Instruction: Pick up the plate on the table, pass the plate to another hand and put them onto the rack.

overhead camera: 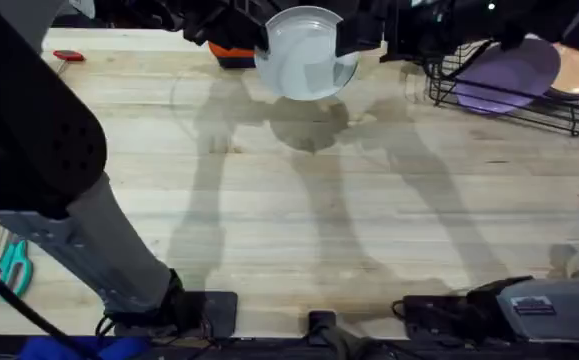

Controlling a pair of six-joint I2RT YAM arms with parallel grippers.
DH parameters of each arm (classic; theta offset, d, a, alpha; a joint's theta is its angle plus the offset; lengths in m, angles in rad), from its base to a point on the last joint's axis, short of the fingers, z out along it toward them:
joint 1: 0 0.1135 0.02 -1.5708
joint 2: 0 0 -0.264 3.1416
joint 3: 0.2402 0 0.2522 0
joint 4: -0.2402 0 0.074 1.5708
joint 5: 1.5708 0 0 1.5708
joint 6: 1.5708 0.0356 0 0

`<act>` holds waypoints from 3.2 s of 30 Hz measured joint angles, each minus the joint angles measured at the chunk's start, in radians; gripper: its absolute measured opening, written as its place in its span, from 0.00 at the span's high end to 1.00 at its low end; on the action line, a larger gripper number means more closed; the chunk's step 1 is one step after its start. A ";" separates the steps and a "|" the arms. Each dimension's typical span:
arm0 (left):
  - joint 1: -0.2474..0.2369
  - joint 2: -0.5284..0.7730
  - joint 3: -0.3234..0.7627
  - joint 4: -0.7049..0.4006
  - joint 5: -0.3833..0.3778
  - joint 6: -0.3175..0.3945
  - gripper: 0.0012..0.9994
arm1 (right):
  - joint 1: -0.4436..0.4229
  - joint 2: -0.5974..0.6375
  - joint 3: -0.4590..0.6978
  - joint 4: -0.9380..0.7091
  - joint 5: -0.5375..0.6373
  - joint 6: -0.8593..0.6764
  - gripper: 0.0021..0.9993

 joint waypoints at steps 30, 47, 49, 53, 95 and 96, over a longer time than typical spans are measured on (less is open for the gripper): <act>0.000 0.000 0.000 0.000 0.000 0.000 0.96 | 0.019 0.012 0.000 0.049 -0.061 0.052 0.48; 0.000 0.000 0.000 0.000 -0.001 0.000 0.96 | 0.019 0.031 0.000 0.058 -0.063 0.059 0.96; 0.001 0.000 0.000 0.000 -0.002 0.000 0.96 | 0.019 0.031 0.000 0.059 -0.066 0.060 0.97; 0.001 0.000 0.000 0.000 -0.002 0.000 0.96 | 0.019 0.031 0.000 0.059 -0.066 0.060 0.97; 0.114 -0.242 0.000 -0.062 -0.307 0.012 0.00 | -0.035 0.031 0.007 -0.078 -0.016 -0.201 0.97; 0.120 -0.257 0.000 -0.066 -0.313 0.012 0.00 | -0.042 0.031 0.010 -0.085 -0.015 -0.225 0.97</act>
